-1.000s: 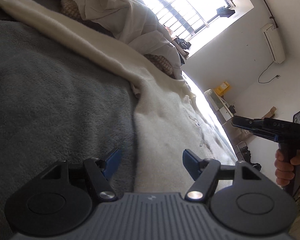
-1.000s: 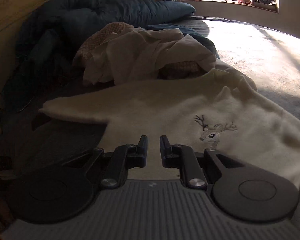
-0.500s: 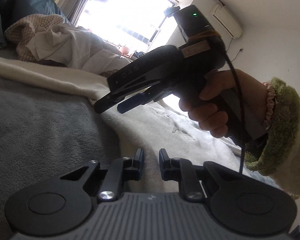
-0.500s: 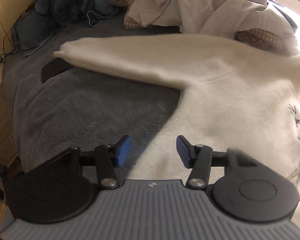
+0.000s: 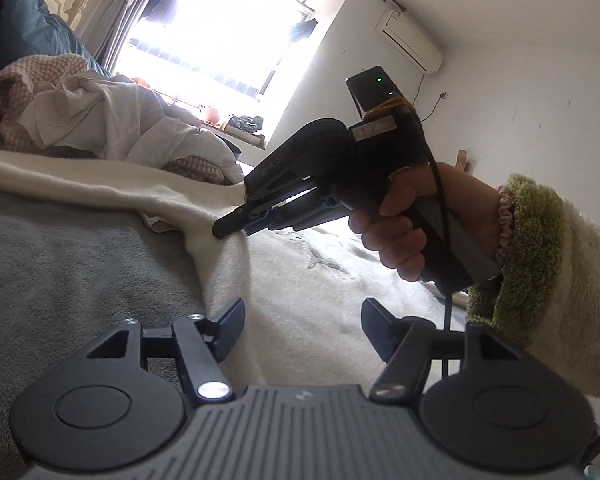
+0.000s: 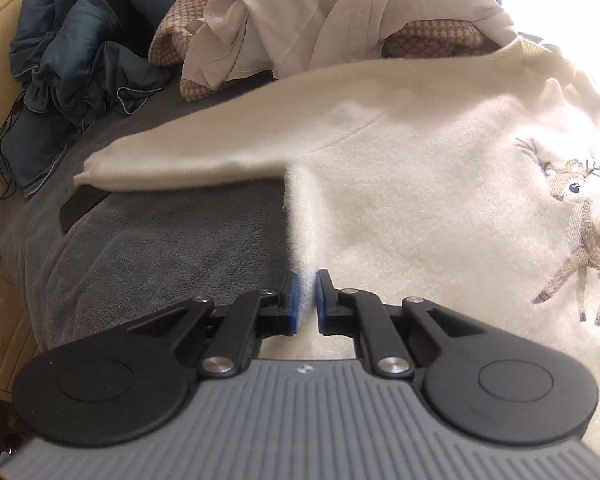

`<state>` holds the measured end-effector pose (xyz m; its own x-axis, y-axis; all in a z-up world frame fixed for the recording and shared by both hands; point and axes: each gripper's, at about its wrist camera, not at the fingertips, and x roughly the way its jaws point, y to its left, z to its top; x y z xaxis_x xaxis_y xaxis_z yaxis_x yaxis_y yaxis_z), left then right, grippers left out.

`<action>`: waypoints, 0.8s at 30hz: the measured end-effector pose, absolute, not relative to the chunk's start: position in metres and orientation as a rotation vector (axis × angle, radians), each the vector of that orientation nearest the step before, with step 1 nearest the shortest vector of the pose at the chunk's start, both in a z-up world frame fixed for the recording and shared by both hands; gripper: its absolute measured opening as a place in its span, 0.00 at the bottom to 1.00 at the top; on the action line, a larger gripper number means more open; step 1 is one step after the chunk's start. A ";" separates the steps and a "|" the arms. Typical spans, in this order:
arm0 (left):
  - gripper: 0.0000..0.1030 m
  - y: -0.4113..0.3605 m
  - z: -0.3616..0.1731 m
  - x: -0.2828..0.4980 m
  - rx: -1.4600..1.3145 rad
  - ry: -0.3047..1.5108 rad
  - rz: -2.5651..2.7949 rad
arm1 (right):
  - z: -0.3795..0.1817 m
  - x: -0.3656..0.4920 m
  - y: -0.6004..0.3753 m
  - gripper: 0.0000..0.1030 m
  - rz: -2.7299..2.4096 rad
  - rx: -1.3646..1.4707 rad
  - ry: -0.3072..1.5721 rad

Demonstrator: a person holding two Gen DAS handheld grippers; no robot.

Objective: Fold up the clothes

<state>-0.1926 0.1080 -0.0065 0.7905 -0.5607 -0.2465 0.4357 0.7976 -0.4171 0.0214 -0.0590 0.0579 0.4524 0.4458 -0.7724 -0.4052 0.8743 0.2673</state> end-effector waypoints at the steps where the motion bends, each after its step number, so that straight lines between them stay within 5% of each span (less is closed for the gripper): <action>1: 0.66 0.110 -0.007 -0.192 -0.358 0.381 -0.535 | 0.058 0.021 -0.059 0.07 0.531 0.059 0.965; 11: 0.80 0.141 -0.009 -0.199 -0.456 0.389 -0.426 | 0.065 0.020 -0.065 0.06 0.533 0.093 0.943; 19: 0.57 0.144 -0.032 -0.201 -0.592 0.551 -0.513 | 0.062 0.020 -0.063 0.06 0.561 0.146 0.931; 20: 0.39 0.144 -0.034 -0.202 -0.600 0.560 -0.507 | 0.062 0.020 -0.063 0.06 0.566 0.153 0.930; 21: 0.12 0.146 -0.037 -0.203 -0.621 0.577 -0.489 | 0.061 0.021 -0.062 0.06 0.570 0.160 0.928; 24: 0.10 0.154 -0.049 -0.206 -0.706 0.621 -0.449 | 0.053 0.018 -0.056 0.07 0.568 0.186 0.926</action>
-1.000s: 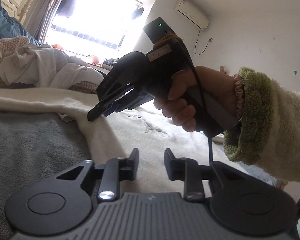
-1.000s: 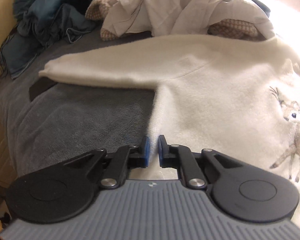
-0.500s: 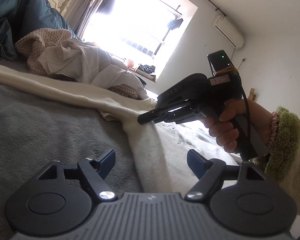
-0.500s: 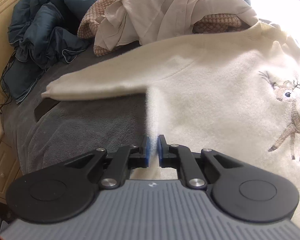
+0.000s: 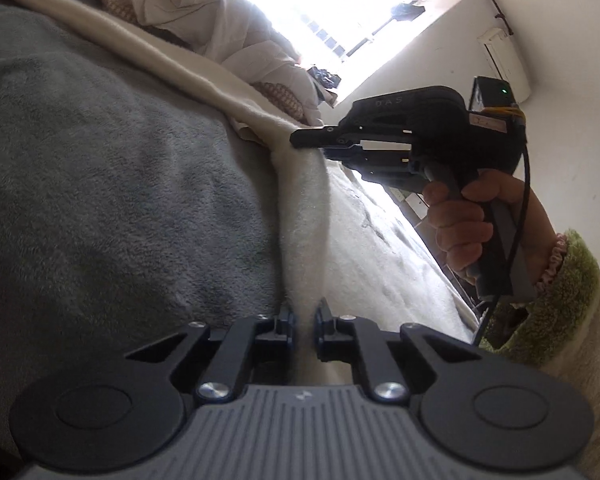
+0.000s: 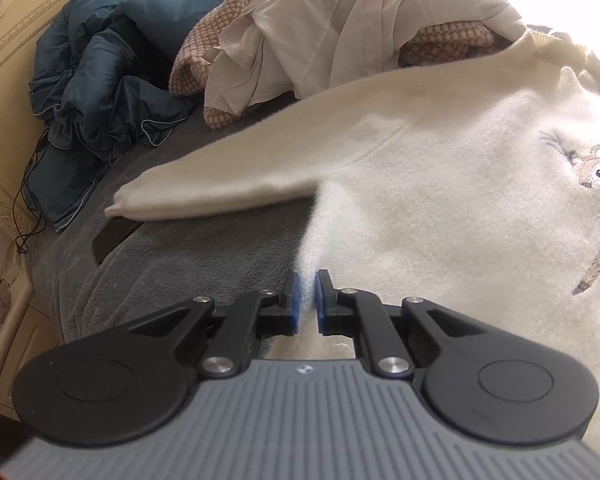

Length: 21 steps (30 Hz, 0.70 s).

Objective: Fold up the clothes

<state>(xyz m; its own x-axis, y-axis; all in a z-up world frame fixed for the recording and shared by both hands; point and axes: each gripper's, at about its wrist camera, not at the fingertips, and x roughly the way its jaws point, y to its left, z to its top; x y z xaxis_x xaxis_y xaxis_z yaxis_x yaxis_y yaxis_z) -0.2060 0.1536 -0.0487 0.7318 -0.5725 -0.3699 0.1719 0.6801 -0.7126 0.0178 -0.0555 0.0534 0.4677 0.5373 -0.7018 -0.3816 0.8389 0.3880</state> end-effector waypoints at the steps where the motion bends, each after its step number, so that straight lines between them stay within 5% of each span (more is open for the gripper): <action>1: 0.10 0.157 -0.053 -0.207 -0.744 0.633 -0.442 | 0.050 0.016 -0.053 0.10 0.567 0.196 0.928; 7: 0.11 0.167 -0.055 -0.223 -0.789 0.639 -0.435 | 0.059 -0.027 -0.081 0.15 0.643 0.289 0.823; 12: 0.45 0.176 -0.060 -0.229 -0.869 0.634 -0.491 | 0.069 -0.094 -0.170 0.19 0.459 0.259 0.708; 14: 0.44 0.174 -0.059 -0.230 -0.849 0.640 -0.482 | 0.063 -0.120 -0.206 0.19 0.355 0.240 0.697; 18: 0.11 0.166 -0.054 -0.232 -0.730 0.684 -0.418 | 0.028 -0.163 -0.269 0.20 0.163 0.232 0.744; 21: 0.11 0.169 -0.052 -0.237 -0.729 0.698 -0.404 | 0.004 -0.197 -0.307 0.18 0.083 0.265 0.781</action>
